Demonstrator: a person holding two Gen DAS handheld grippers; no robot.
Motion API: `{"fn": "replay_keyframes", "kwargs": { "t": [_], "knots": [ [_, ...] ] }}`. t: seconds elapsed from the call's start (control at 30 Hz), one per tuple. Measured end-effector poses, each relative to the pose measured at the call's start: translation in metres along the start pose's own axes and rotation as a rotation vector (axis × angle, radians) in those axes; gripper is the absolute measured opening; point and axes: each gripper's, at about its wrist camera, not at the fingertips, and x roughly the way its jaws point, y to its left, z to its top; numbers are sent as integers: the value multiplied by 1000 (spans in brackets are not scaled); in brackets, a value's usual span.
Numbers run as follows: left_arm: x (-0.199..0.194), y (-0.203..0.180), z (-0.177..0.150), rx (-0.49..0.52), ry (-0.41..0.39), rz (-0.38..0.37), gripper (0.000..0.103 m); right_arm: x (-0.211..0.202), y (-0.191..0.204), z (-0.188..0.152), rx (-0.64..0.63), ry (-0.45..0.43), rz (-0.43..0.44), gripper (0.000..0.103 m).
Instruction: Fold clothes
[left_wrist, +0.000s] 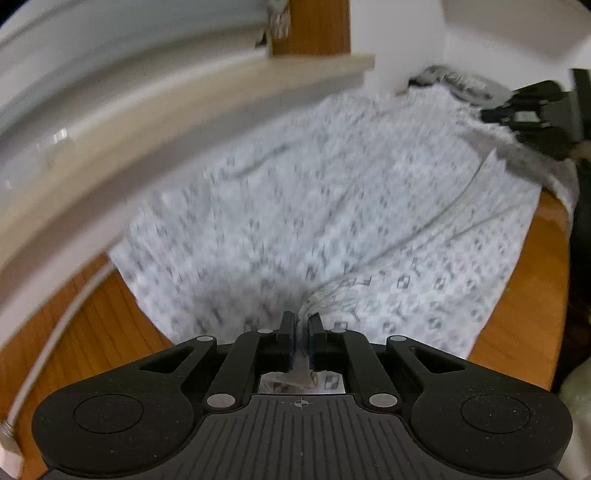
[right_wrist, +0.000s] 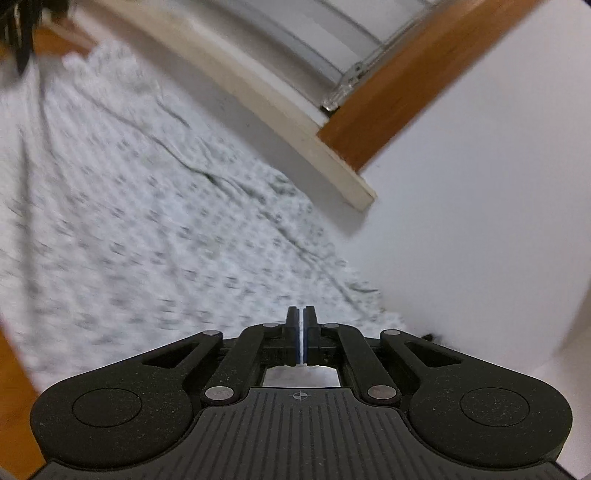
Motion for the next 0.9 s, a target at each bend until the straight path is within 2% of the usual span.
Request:
{"fn": "replay_keyframes", "kwargs": {
  "t": [0.1, 0.17, 0.27, 0.37, 0.43, 0.47, 0.6, 0.67, 0.77, 0.9],
  "knots": [
    [-1, 5, -9, -28, 6, -13, 18, -19, 6, -11, 62, -9, 82, 5],
    [-6, 8, -13, -35, -3, -23, 20, -28, 11, -18, 100, -13, 149, 10],
    [-9, 14, -14, -41, -6, -41, 14, -33, 23, -23, 131, -15, 218, 14],
    [-13, 25, -12, -96, -16, -38, 14, -32, 29, -29, 133, -16, 216, 23],
    [-16, 39, -11, -170, -41, -35, 18, -30, 28, -34, 148, -11, 207, 24],
    [-17, 43, -10, -195, -53, -15, 22, -30, 27, -36, 156, -9, 198, 24],
    [-20, 52, -9, -248, -98, 111, 21, -39, 18, -43, 195, -14, 178, 25],
    [-16, 36, -3, -223, -133, 90, 22, -50, 13, -50, 217, -20, 172, 28],
    [-9, 11, 8, -176, -187, 44, 45, -72, 7, -66, 254, -14, 162, 33],
    [0, -23, 22, -113, -258, -18, 48, -100, 4, -95, 327, 22, 147, 40]
  ]
}}
